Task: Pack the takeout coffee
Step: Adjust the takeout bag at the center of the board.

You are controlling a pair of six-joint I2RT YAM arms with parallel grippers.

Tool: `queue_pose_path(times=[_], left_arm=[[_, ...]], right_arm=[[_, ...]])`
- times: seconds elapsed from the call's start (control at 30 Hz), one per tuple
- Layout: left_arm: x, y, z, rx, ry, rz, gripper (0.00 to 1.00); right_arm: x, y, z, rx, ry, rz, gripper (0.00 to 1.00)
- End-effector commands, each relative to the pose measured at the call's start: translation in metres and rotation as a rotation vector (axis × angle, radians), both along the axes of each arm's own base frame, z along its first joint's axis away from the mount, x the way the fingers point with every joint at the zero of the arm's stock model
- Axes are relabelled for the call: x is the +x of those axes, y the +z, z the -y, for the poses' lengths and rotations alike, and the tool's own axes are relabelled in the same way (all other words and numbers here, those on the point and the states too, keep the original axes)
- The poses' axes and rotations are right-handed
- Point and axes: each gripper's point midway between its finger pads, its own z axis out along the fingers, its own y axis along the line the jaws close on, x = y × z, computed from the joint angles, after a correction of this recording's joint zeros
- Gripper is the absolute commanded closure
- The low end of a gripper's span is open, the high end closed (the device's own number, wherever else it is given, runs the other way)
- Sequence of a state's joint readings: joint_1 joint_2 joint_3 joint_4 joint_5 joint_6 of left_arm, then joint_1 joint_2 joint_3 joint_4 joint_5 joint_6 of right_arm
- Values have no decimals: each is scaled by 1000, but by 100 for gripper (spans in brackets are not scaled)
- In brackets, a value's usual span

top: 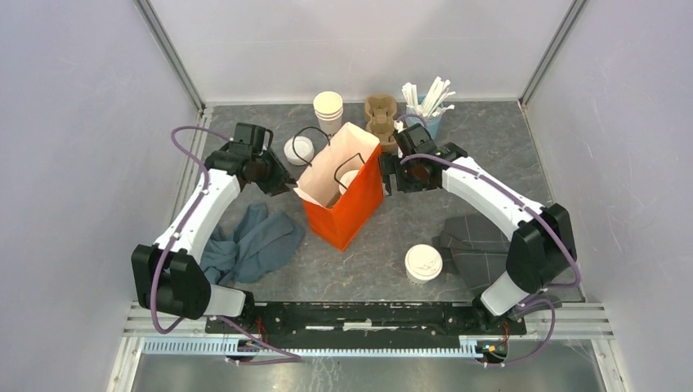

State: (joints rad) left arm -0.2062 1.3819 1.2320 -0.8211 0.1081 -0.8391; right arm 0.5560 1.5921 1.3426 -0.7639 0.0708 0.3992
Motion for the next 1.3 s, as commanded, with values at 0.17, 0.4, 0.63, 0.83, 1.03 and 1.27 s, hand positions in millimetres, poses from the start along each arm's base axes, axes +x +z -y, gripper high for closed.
queue_pose_path(times=[0.17, 0.4, 0.63, 0.83, 1.03, 1.27], left_arm=[[-40, -29, 43, -213, -142, 10, 64], [-60, -37, 69, -272, -184, -14, 64], [-93, -45, 124, -326, -268, -36, 65], [-108, -41, 137, -337, -293, -43, 64], [-104, -18, 98, -260, -220, 47, 59], [-77, -12, 14, -66, -104, 56, 54]], right_arm=[[6, -20, -17, 134, -96, -20, 2], [35, -15, -33, 140, -49, 24, 2], [51, -9, -70, 245, 96, 34, 2], [65, -1, -68, 226, 198, 74, 2], [73, -5, -10, 141, 151, 30, 2], [29, -2, 54, -88, 141, -12, 2]])
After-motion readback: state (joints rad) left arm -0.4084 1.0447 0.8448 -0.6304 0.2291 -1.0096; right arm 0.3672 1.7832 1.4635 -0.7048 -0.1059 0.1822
